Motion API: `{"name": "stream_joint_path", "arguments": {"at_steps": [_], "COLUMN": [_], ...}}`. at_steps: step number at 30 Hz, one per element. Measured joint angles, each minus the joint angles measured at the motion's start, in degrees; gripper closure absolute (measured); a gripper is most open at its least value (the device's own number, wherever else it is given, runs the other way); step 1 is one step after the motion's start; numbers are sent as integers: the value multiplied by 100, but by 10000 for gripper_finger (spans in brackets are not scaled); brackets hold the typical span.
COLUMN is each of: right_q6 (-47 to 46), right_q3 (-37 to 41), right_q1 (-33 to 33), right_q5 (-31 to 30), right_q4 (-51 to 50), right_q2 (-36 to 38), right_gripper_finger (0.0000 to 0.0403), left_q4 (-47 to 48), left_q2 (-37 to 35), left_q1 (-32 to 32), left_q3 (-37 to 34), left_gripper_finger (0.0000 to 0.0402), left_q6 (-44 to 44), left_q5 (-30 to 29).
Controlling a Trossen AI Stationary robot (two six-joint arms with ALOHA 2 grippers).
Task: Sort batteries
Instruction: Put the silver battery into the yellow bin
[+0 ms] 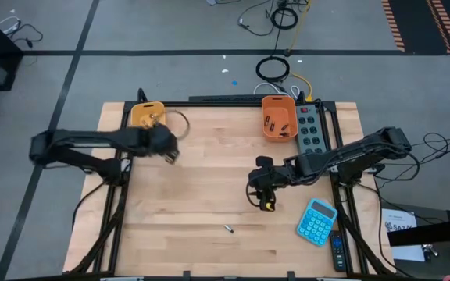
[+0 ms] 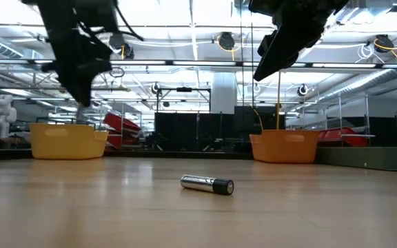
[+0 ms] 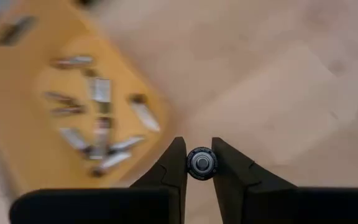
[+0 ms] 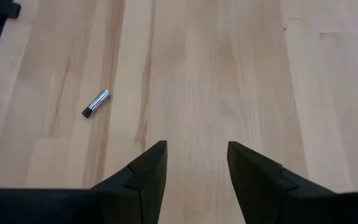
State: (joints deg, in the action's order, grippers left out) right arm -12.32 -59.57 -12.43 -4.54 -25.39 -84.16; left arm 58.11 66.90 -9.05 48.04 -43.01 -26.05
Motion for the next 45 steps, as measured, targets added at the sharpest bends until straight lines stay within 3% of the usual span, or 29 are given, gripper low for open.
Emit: {"name": "stream_joint_path", "arguments": {"at_steps": [6,12,15,18,21,26,30,33,39,45], "right_q6": [-11,-12,-47,-51,-33,249,444,433,329,163], "right_q3": [0,0,0,0,0,0,0,0,0,0], "right_q1": [120,229,230,230,228,299,533,711,897,910], "right_q5": [-2,5,18,34,35,49,366,440,-31,-162], "right_q4": [305,547,544,540,518,9,-258,-392,-688,-951], "right_q2": [0,0,0,0,0,63,410,807,1577,1803], "right_gripper_finger": [243,243,243,243,243,243,243,243,243,243], "left_q4": [1014,660,614,512,422,-399,-954,-1489,-3042,-3917], "left_q2": [-643,-532,-458,-441,-489,-676,-609,-349,732,2042], "left_q1": [-1123,-1900,-2181,-2315,-2273,-1540,-287,746,2259,2697], "left_q3": [3,3,3,4,152,707,1052,1079,1079,1165], "left_gripper_finger": [348,348,307,240,198,190,192,192,192,192], "left_q6": [68,569,509,520,781,1728,2661,2875,3140,2837], "left_q5": [-537,-585,-500,-54,432,1392,2081,2174,2454,2483]}}
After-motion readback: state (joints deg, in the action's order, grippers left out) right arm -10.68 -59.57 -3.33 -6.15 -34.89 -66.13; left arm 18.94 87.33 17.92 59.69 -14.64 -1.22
